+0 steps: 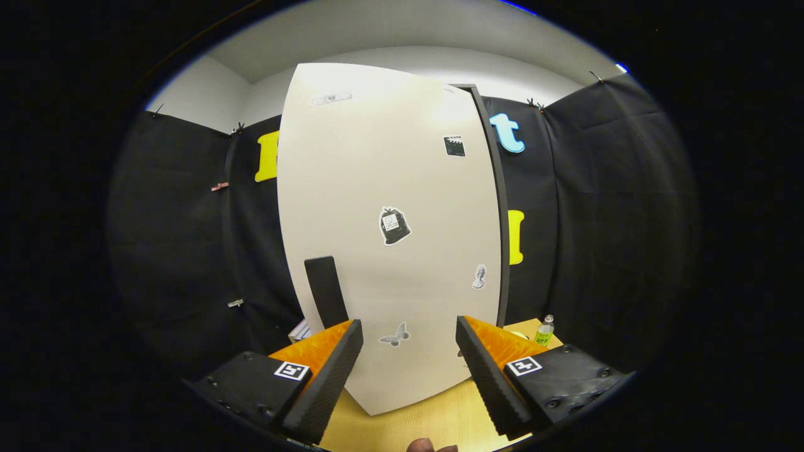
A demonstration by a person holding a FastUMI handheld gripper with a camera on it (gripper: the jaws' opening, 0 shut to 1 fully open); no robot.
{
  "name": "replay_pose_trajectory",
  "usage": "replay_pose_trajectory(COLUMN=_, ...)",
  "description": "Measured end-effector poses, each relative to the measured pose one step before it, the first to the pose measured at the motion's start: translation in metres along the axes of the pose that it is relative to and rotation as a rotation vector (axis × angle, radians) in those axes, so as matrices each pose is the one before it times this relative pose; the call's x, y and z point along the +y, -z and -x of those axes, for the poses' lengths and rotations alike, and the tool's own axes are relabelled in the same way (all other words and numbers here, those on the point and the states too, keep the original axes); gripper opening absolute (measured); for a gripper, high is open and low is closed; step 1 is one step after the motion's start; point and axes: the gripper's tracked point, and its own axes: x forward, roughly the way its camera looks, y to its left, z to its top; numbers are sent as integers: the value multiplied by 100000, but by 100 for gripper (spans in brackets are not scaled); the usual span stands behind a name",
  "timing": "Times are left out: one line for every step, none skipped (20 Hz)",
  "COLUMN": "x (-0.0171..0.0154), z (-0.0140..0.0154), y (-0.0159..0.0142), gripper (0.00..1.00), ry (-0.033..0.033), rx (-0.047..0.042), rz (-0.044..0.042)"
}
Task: Open the shoe cabinet door, grab the shoes and put them into the shoe cabinet, then close the shoe cabinet door.
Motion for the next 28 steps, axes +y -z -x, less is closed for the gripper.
replay_pose_trajectory(x=-259, z=-124, y=4, gripper=98, ry=529, rx=-9, rz=53)
replay_pose_trajectory(x=-205, z=-139, y=67, gripper=98, ry=578, rx=438, rz=199)
replay_pose_trajectory(x=-176, z=-41, y=99, gripper=98, ry=678, rx=397, rz=149)
replay_pose_trajectory(x=-226, z=-32, y=176, gripper=98, ry=487, rx=395, rz=-75)
replay_pose_trajectory(x=-214, z=24, y=73, gripper=98, ry=471, rx=189, rz=-240)
replay_pose_trajectory(x=-111, z=3, y=-24, gripper=98, ry=350, rx=49, rz=6)
replay_pose_trajectory(x=-119, z=155, y=-117, gripper=98, ry=588, rx=-285, rz=437)
replay_pose_trajectory(x=-234, z=48, y=-130, gripper=98, ry=398, rx=-425, rz=487)
replay_pose_trajectory(x=-38, z=89, y=-187, gripper=98, ry=218, rx=-694, rz=148)
replay_pose_trajectory(x=-54, z=78, y=-202, gripper=98, ry=125, rx=-548, rz=362)
replay_pose_trajectory(x=33, z=166, y=-104, gripper=98, ry=148, rx=-394, rz=771)
replay_pose_trajectory(x=-135, z=106, y=-62, gripper=98, ry=463, rx=-404, rz=893)
replay_pose_trajectory(x=-120, z=158, y=-65, gripper=98, ry=235, rx=-117, rz=820)
replay_pose_trajectory(x=-54, z=56, y=7, gripper=98, ry=393, rx=-127, rz=485)
replay_pose_trajectory(x=-33, z=39, y=29, gripper=98, ry=34, rx=173, rz=246)
replay_pose_trajectory(x=9, z=23, y=59, gripper=98, ry=18, rx=36, rz=-55)
replay_pose_trajectory(x=21, z=34, y=59, gripper=98, ry=46, rx=24, rz=-182)
replay_pose_trajectory(x=6, z=22, y=-26, gripper=98, ry=-41, rx=-24, rz=25)
replay_pose_trajectory(x=-71, z=66, y=-7, gripper=98, ry=336, rx=20, rz=82)
replay_pose_trajectory(x=-10, z=17, y=-39, gripper=98, ry=-66, rx=-70, rz=92)
replay_pose_trajectory(x=62, z=55, y=-92, gripper=98, ry=221, rx=-193, rz=142)
replay_pose_trajectory(x=48, z=52, y=-74, gripper=98, ry=-1, rx=63, rz=28)
replay_pose_trajectory(x=43, z=-51, y=23, gripper=98, ry=-132, rx=-4, rz=21)
replay_pose_trajectory(x=63, z=-33, y=-54, gripper=98, ry=64, rx=-65, rz=95)
replay_pose_trajectory(x=24, z=-23, y=29, gripper=98, ry=-39, rx=-32, rz=223)
replay_pose_trajectory(x=25, z=-22, y=79, gripper=98, ry=-31, rx=89, rz=131)
replay_pose_trajectory(x=93, z=-9, y=30, gripper=98, ry=-94, rx=200, rz=-75)
replay_pose_trajectory(x=69, z=-32, y=38, gripper=98, ry=-216, rx=139, rz=-109)
